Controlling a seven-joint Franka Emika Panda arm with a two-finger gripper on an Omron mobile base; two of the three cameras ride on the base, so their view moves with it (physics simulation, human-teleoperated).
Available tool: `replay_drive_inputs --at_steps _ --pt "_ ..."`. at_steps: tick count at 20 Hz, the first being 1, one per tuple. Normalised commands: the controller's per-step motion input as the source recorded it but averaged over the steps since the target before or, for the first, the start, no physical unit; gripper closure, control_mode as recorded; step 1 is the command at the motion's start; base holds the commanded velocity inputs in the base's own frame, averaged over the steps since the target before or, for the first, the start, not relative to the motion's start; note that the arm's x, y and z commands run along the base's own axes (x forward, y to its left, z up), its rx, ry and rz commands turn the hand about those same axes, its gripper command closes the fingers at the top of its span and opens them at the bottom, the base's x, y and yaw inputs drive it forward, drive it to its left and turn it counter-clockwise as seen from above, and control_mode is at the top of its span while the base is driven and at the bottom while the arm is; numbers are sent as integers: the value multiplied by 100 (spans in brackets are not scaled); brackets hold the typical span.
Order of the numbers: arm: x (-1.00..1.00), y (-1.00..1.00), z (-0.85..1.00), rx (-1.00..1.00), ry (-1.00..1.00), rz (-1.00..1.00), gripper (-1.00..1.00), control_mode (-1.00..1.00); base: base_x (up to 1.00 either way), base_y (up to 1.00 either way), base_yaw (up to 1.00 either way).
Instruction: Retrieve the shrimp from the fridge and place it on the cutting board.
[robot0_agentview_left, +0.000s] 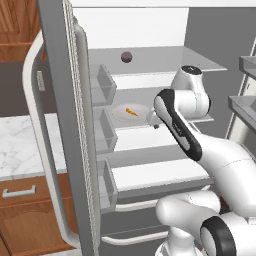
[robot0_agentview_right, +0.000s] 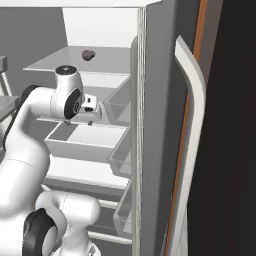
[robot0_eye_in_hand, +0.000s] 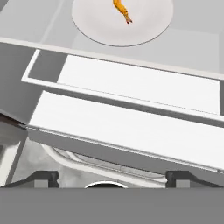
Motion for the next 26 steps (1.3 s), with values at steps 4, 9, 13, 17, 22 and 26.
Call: replay_drive_inputs --at_steps 4,9,13,17,22,26 --pt "10 23 -8 3 -23 15 -100 -100 0 0 0" --pt "10 6 0 1 -15 8 -100 -100 0 0 0" --pt "31 0 3 0 0 0 -100 -100 0 0 0" --pt "43 11 8 0 0 0 -100 -100 0 0 0" --pt "38 16 4 0 0 0 -100 -100 0 0 0" --pt "43 9 0 0 0 0 -100 -100 0 0 0"
